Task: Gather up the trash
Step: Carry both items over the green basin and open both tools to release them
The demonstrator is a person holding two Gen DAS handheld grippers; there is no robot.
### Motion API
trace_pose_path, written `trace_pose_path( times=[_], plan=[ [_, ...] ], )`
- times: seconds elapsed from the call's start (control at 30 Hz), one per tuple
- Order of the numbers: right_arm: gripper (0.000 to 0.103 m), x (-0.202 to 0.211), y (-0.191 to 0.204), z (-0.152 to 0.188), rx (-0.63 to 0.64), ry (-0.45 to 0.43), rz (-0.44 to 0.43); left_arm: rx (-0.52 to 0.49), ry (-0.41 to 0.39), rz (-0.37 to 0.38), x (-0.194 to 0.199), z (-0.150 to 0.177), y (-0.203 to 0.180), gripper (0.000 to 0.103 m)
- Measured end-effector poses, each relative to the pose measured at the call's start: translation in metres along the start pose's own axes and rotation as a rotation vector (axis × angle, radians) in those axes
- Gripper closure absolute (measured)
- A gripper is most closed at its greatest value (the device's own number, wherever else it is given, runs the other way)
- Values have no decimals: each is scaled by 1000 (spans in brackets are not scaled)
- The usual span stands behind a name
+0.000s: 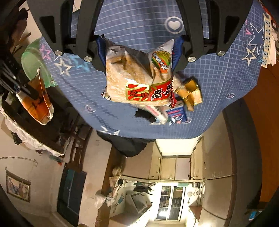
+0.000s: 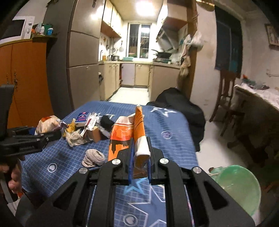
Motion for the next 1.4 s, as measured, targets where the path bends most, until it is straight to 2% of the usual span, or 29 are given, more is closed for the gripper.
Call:
trace_pose_path(
  times=[0.43,0.7,1.0,1.4],
  plan=[
    [92,35,-19,-9,-5,-44,69,-49,-29,64,27,-17,-62,43],
    [92,52,-55,-10,-24,-30,126,-87,-25,123,21,-31,-109,42],
    [92,72,-118,-10,-64,2,232,-156,7,239,-8,-49,-204,42],
    [92,86,-212,3,-143,85,365,-293,76,364,-56,-50,-333,42]
  ],
)
Point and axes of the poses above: each gripper's, at about its wrist camera, not at the fingertips, and x roughly against the way its jaws point, y to its left, z to its underside, the point moved 2 cm from there along -x, roughly the way its jaws point, and after that the axes turned 7 degrees about -y, right-handed, at the moved point
